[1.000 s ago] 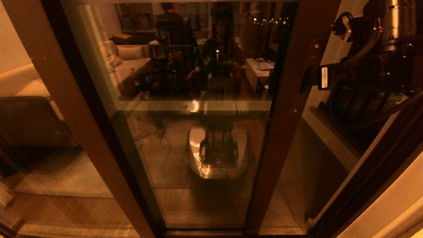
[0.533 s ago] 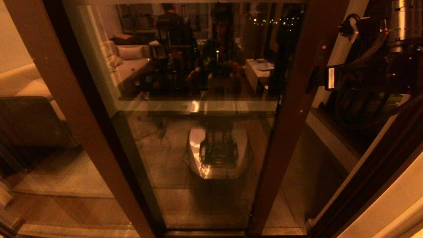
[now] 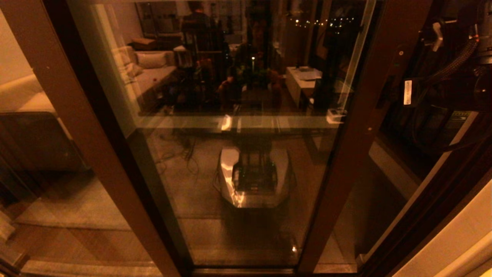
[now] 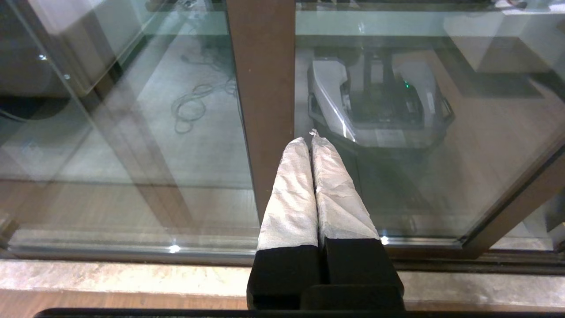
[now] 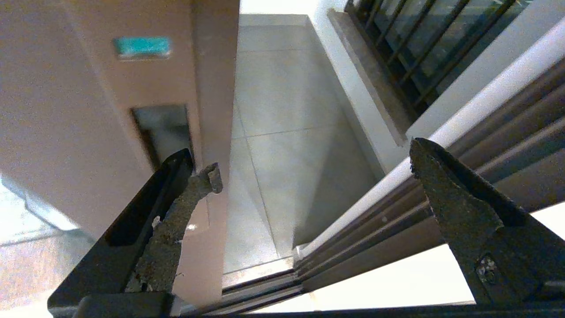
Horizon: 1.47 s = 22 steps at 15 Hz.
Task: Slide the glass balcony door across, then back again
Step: Close the slid door
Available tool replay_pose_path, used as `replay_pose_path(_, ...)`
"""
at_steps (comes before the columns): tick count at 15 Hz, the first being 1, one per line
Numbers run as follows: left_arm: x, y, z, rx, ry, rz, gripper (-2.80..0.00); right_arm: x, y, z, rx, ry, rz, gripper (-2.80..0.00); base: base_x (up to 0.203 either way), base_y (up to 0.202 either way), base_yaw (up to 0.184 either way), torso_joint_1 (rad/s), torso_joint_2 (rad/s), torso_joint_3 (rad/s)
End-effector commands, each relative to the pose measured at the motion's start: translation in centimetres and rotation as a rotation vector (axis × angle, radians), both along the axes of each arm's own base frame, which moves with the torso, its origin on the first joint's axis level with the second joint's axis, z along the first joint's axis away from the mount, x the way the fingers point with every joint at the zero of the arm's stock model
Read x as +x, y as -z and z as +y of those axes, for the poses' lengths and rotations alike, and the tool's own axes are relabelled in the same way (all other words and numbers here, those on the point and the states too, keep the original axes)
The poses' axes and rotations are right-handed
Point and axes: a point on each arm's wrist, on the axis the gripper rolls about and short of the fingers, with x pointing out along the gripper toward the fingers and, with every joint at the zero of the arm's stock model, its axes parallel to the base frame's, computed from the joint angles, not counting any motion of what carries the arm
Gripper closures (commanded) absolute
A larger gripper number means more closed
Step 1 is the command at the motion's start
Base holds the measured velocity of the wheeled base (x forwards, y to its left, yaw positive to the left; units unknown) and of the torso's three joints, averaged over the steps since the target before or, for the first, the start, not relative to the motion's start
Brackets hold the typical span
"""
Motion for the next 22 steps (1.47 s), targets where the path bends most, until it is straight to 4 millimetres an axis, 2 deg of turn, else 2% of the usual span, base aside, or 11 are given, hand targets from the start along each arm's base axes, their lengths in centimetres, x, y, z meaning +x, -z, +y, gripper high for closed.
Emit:
replay_pose_path(1,0.0,0.0,0.0,0.000,0.000,0.000,0.00,-0.4,0.0,-0.5,0.000,0.009,0.003,-2.80,0.000,0.000,0.000,0.000,0.00,0.000)
replay_pose_path(6,0.0,0.0,0.0,0.000,0.000,0.000,0.00,-0.3,0.0,-1.7,-0.019,0.045,0.010,-2.80,0.000,0.000,0.000,0.000,0.00,0.000)
replay_pose_path(11,0.0,0.0,0.0,0.000,0.000,0.000,0.00,-0.3,0.7,-1.1,-0.025,0.032,0.012,-2.80,0.000,0.000,0.000,0.000,0.00,0.000)
replay_pose_path(15,0.0,0.0,0.0,0.000,0.000,0.000,0.00,0.7,1.5,-1.0,-0.049,0.027,-0.003,-2.80,0.000,0.000,0.000,0.000,0.00,0.000)
replay_pose_path(22,0.0,0.0,0.0,0.000,0.000,0.001,0.00,0.2,0.9,-1.9,-0.079,0.048,-0.016,-2.80,0.000,0.000,0.000,0.000,0.00,0.000)
